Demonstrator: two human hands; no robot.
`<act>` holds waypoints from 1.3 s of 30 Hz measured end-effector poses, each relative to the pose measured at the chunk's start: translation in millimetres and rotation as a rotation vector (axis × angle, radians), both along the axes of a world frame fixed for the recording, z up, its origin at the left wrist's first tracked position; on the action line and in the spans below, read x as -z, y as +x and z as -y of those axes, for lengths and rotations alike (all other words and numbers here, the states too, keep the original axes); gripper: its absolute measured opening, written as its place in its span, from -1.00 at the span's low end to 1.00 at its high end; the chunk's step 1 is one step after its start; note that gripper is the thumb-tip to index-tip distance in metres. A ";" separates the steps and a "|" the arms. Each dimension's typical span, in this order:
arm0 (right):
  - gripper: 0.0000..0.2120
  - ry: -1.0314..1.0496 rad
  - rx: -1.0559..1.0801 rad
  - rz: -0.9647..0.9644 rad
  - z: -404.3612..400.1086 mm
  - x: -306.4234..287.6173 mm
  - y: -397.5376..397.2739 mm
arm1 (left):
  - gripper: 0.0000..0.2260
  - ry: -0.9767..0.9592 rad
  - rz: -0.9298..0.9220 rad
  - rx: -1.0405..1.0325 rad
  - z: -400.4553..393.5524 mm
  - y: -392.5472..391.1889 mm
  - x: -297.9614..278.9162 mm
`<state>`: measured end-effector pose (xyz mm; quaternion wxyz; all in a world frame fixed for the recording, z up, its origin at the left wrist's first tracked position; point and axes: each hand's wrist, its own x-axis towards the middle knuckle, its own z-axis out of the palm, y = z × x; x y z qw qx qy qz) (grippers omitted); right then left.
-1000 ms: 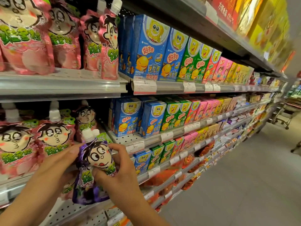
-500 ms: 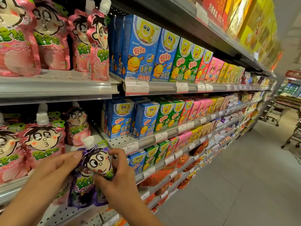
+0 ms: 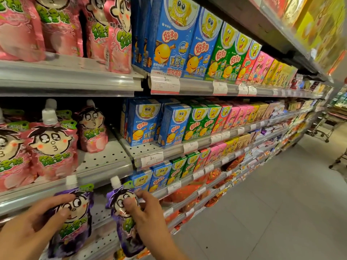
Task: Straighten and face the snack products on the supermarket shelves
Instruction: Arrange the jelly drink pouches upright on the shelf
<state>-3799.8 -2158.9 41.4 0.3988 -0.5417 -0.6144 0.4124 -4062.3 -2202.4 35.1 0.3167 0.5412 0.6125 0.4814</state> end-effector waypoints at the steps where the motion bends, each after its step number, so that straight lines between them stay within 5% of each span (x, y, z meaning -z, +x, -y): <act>1: -0.48 -0.007 -0.005 -0.009 -0.8 1.0 -0.8 | -0.36 -0.002 -0.029 0.003 -1.3 -3.1 7.7; 15: -0.78 0.158 -0.312 0.239 0.3 0.8 -19.9 | -0.65 -0.148 -0.297 -0.087 10.3 27.4 -9.6; 19: -0.69 0.226 -0.332 0.204 0.6 -2.2 -27.8 | -0.28 -0.161 -0.423 -0.020 8.1 34.0 -3.9; 25: -0.72 0.203 -0.375 0.209 -0.7 -4.9 -35.7 | -0.20 -0.089 -0.411 -0.041 4.3 32.9 4.3; 30: -0.86 0.150 -0.414 0.190 -5.5 2.5 -29.7 | -0.51 -0.035 -0.426 -0.104 21.9 36.1 -0.4; 36: -0.72 0.222 -0.266 0.520 -31.2 45.6 -30.9 | -0.93 -0.080 -0.316 -0.207 46.5 17.3 6.9; 39: -0.59 0.230 -0.285 0.550 -45.6 60.4 -44.1 | -0.92 -0.072 -0.300 -0.264 53.1 6.4 9.0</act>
